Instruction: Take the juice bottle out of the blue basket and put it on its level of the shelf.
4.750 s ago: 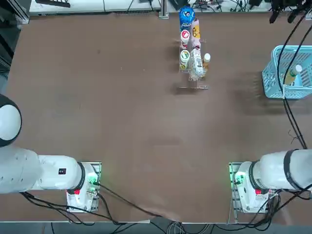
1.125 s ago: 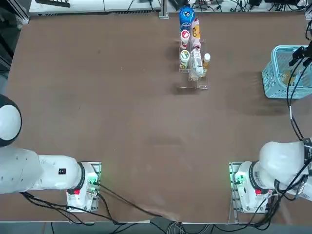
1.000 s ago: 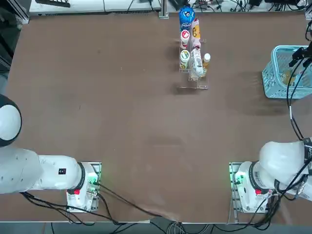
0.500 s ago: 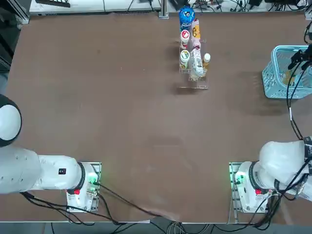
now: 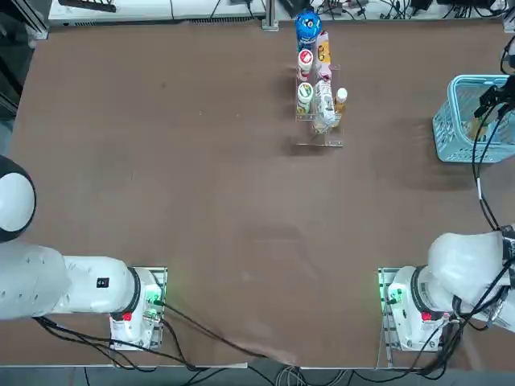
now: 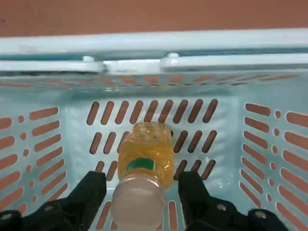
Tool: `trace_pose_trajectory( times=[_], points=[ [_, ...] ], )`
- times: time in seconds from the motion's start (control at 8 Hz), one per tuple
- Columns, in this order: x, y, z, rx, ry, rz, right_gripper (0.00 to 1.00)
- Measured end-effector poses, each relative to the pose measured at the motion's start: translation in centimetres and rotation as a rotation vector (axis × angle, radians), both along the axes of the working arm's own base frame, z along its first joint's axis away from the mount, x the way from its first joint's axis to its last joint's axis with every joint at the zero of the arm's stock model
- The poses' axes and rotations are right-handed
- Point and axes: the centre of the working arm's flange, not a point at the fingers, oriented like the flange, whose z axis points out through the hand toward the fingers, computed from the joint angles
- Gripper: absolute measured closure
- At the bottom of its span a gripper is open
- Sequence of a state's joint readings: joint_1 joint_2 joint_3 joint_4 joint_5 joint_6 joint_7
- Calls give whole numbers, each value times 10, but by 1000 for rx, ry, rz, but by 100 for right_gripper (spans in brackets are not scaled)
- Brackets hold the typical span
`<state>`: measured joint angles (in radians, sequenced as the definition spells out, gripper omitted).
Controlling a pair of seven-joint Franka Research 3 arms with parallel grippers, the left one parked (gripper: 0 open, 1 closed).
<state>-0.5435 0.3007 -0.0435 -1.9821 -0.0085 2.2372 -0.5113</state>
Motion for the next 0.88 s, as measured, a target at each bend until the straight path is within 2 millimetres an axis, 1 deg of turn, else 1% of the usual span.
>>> trace_pose_trajectory(
  times=[0.25, 0.38, 0.5, 0.75, 0.88],
  points=[
    [-2, -3, -2, 2, 3, -5, 23],
    [-2, -3, -3, 3, 4, -5, 28],
    [-2, -3, -3, 3, 4, -5, 35],
    [-2, -3, -2, 3, 2, -4, 46],
    [-2, -3, -2, 3, 2, -3, 46]
  ],
)
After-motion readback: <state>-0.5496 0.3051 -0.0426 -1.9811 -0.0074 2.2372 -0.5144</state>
